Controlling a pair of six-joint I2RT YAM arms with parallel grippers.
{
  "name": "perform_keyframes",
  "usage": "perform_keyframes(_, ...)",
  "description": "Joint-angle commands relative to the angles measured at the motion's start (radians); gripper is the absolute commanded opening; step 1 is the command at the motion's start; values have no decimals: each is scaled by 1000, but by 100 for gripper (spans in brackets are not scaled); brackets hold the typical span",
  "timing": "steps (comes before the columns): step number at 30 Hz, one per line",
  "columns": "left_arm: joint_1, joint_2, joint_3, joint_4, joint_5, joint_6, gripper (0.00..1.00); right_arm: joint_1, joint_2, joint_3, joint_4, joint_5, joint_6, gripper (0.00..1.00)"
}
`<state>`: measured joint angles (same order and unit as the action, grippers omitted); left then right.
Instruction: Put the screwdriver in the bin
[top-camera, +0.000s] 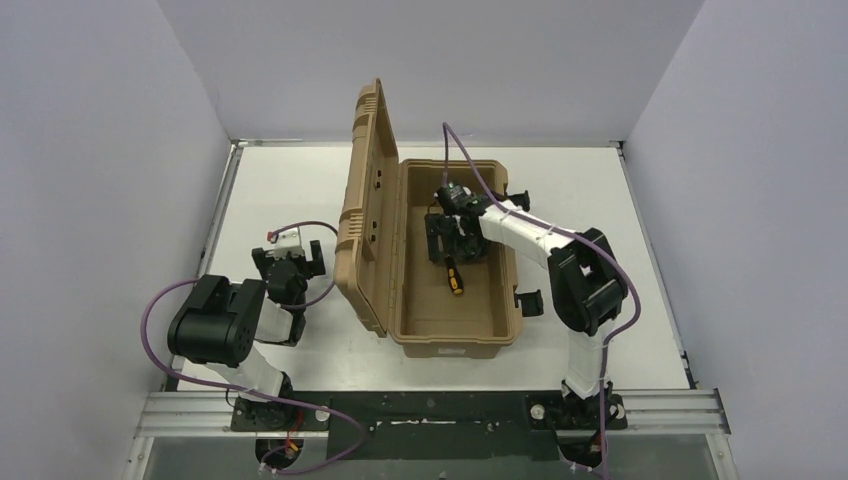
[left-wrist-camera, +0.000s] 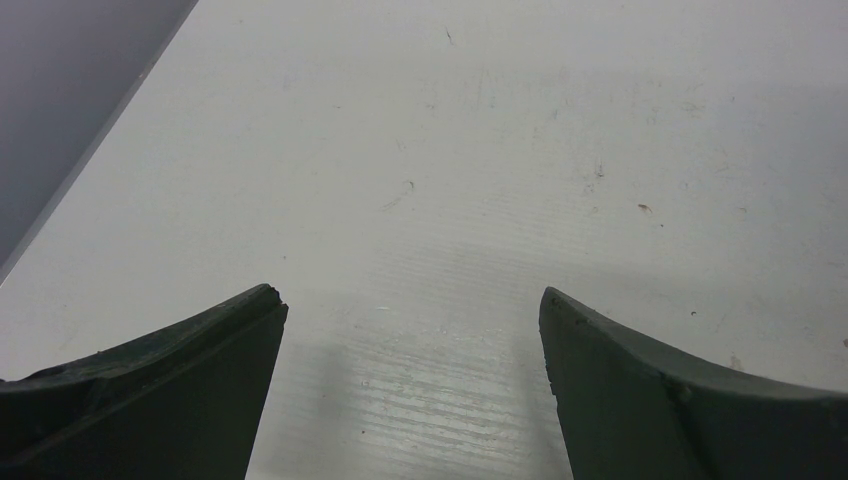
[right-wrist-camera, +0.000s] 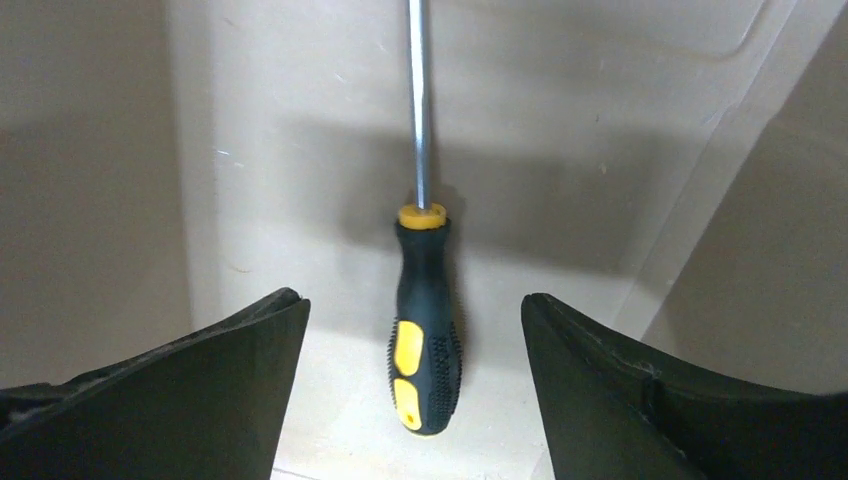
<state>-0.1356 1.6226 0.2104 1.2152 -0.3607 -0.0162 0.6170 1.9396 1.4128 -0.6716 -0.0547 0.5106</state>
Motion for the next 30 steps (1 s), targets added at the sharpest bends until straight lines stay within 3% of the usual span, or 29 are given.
perform_keyframes(1, 6, -1, 24, 47, 7, 2, 97, 2, -28, 205, -106, 43, -26, 84)
perform_keyframes(6, 6, -1, 24, 48, 8, 2, 97, -1, -72, 337, -144, 97, -100, 100)
perform_keyframes(11, 7, -1, 24, 47, 9, 2, 97, -48, -167, 353, -118, 192, -187, 100)
perform_keyframes(15, 8, -1, 24, 46, 10, 1, 97, -182, -279, 297, -56, 253, -212, 100)
perform_keyframes(20, 7, -1, 24, 46, 10, 2, 97, -429, -447, 123, 83, 217, -249, 100)
perform_keyframes(23, 7, -1, 24, 45, 10, 2, 97, -607, -526, -76, 203, 157, -273, 100)
perform_keyframes(30, 8, -3, 24, 41, 12, -1, 97, -837, -662, -604, 700, -76, -304, 100)
